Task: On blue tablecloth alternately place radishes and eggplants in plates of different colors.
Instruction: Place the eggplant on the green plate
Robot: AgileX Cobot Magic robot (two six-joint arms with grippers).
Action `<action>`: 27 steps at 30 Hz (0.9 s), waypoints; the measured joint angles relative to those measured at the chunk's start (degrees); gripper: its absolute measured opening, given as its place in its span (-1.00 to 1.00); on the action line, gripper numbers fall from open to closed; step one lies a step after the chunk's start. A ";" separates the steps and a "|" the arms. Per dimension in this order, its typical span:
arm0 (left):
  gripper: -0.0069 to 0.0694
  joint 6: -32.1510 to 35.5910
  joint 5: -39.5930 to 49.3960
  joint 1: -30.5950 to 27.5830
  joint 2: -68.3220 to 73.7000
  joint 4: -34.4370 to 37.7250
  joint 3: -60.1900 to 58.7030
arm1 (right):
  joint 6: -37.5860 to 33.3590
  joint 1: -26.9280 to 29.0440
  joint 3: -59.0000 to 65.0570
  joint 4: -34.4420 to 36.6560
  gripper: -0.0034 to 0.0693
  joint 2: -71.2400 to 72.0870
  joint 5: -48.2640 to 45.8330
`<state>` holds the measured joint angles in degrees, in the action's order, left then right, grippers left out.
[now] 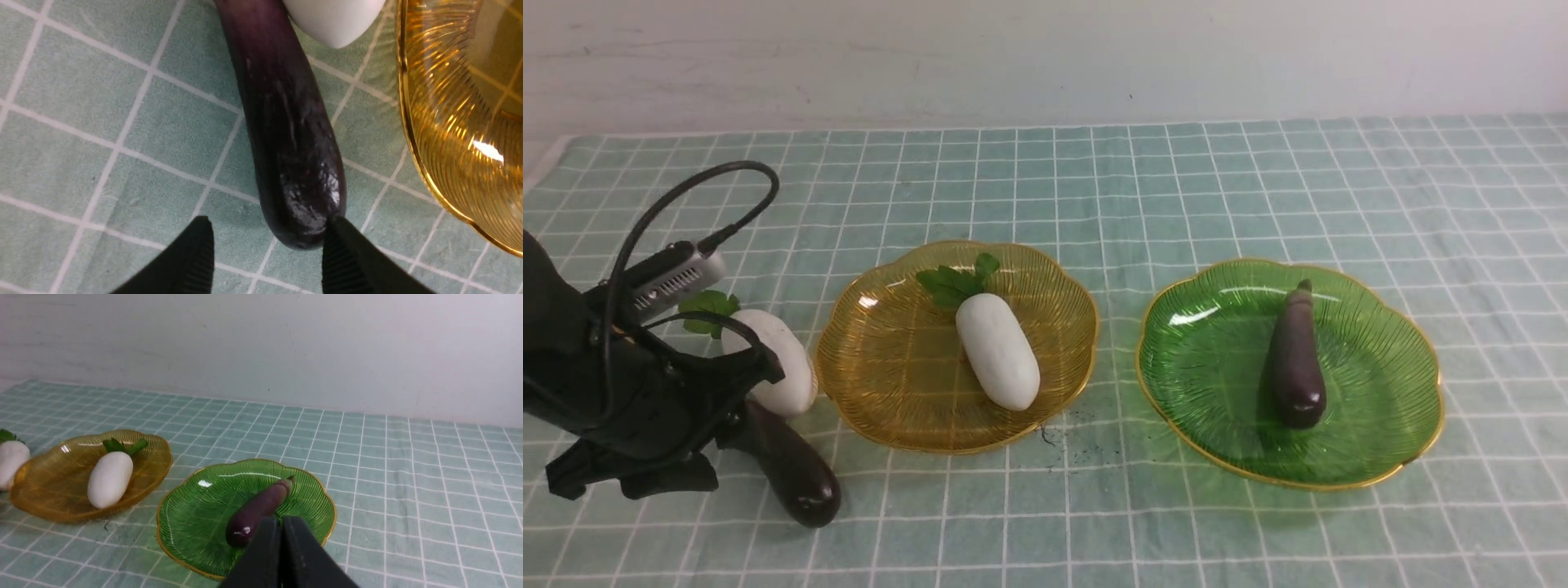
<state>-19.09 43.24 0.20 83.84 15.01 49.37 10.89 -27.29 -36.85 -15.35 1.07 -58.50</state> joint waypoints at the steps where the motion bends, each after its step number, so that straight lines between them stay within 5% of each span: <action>1: 0.05 0.38 -0.16 0.00 0.54 0.75 0.00 | -0.48 0.00 0.32 0.00 -0.95 -0.05 0.39; 27: 0.04 4.86 -10.07 0.47 14.57 8.34 2.22 | -2.15 0.00 1.40 0.69 -0.95 -8.20 4.25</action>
<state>-14.24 33.17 0.67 98.41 23.35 51.59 8.74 -27.29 -35.45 -14.66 -7.13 -54.24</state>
